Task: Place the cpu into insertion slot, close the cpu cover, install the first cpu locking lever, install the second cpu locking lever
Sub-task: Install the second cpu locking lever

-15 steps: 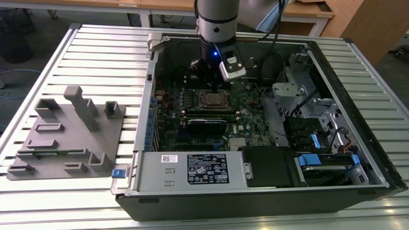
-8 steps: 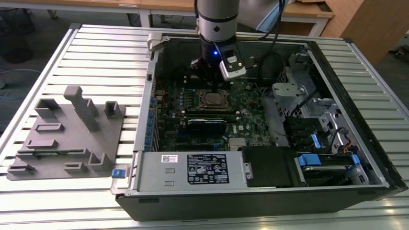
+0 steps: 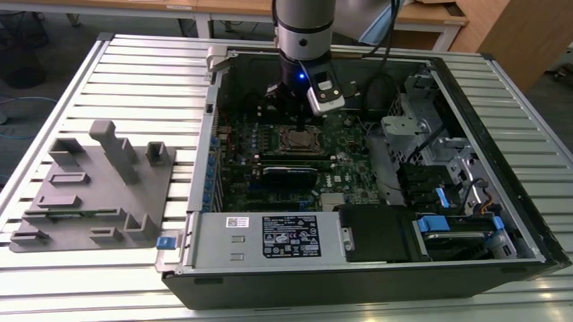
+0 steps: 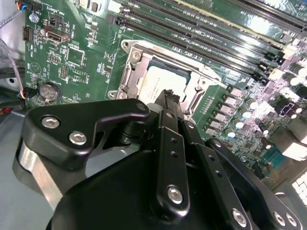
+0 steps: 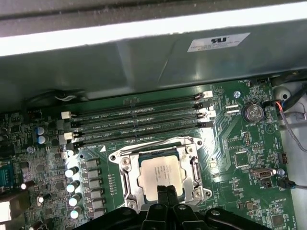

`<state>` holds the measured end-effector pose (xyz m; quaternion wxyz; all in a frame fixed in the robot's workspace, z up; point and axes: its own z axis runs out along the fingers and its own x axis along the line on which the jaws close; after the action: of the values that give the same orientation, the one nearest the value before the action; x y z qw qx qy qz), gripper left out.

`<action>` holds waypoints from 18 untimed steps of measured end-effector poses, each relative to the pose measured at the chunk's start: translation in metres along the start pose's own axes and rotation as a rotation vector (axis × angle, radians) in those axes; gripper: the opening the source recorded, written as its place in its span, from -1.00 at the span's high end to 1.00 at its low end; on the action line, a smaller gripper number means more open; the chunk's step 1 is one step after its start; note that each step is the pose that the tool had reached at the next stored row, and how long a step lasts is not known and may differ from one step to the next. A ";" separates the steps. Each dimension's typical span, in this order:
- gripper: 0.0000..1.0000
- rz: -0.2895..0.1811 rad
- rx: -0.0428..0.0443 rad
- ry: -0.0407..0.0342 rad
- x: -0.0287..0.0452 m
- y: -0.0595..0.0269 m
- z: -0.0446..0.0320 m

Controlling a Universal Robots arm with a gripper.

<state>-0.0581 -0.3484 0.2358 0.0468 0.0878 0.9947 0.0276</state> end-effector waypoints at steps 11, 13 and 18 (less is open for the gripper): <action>0.79 0.000 0.0001 0.0000 0.0002 -0.0034 -0.0002; 0.79 0.000 0.0001 0.0000 0.0002 -0.0034 -0.0002; 0.79 0.000 0.0002 0.0000 0.0001 -0.0050 -0.0003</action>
<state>-0.0591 -0.3533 0.2358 0.0468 0.0878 0.9947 0.0275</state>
